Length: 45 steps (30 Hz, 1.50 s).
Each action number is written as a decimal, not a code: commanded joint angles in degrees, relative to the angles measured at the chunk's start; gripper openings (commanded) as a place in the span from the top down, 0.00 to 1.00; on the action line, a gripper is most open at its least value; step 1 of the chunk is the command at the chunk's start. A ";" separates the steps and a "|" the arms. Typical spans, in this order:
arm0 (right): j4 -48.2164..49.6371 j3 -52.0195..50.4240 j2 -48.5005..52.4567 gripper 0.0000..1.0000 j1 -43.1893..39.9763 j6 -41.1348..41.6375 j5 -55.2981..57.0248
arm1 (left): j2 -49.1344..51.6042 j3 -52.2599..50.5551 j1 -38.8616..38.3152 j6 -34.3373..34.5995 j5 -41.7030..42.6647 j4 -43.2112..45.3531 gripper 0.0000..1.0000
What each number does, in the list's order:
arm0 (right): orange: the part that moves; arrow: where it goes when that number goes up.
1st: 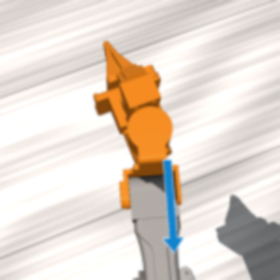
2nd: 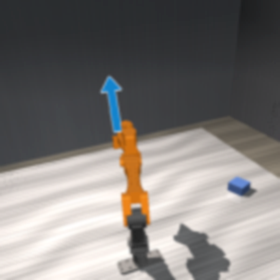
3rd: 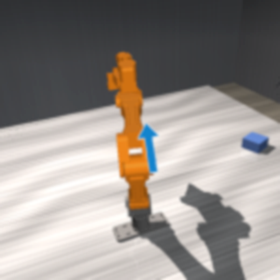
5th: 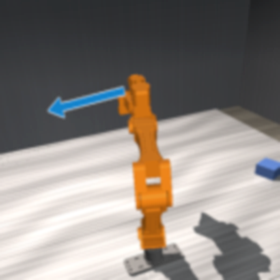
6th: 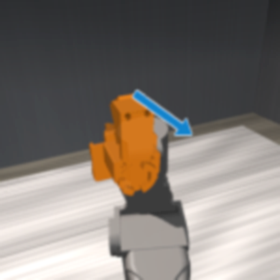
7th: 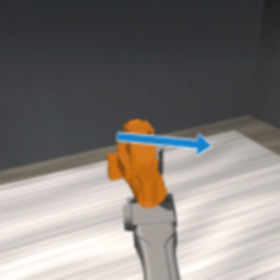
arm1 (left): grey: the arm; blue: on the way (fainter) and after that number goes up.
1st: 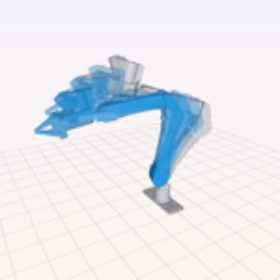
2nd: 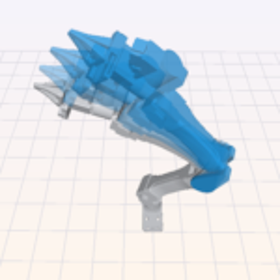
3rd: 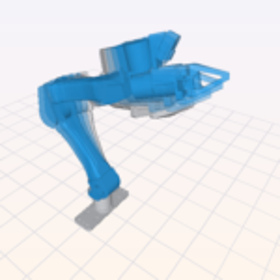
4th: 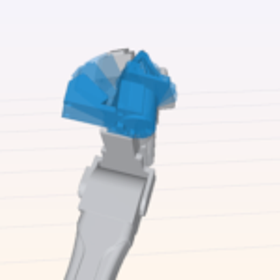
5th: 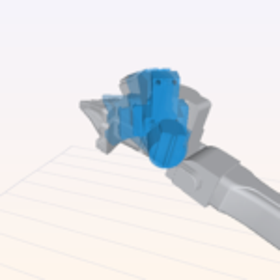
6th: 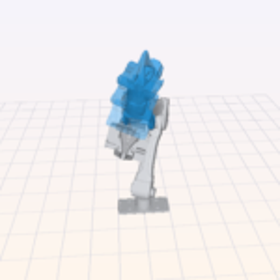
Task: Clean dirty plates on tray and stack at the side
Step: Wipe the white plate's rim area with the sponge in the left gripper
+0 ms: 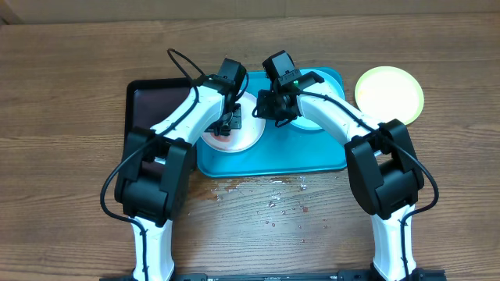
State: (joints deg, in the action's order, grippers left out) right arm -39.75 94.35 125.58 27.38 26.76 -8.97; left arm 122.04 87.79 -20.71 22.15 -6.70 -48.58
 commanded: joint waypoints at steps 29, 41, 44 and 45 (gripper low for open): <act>0.22 0.55 -0.17 0.96 0.42 0.24 -0.44 | 2.27 -2.34 3.54 -1.27 -1.27 1.29 0.96; 0.26 0.55 -0.17 0.96 0.42 0.24 -0.44 | 1.64 -2.34 4.31 1.01 -8.37 -4.02 0.96; 0.26 0.55 -0.17 0.96 0.42 0.24 -0.44 | 1.60 -2.34 4.31 2.12 -9.75 -3.58 0.96; 0.24 0.55 -0.17 0.96 0.42 0.24 -0.44 | 1.60 -2.32 4.28 2.60 -10.16 -3.17 0.96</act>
State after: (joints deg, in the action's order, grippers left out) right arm -39.75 94.35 125.58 27.40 26.74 -8.82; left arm 121.73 87.59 -18.04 22.22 -9.54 -51.13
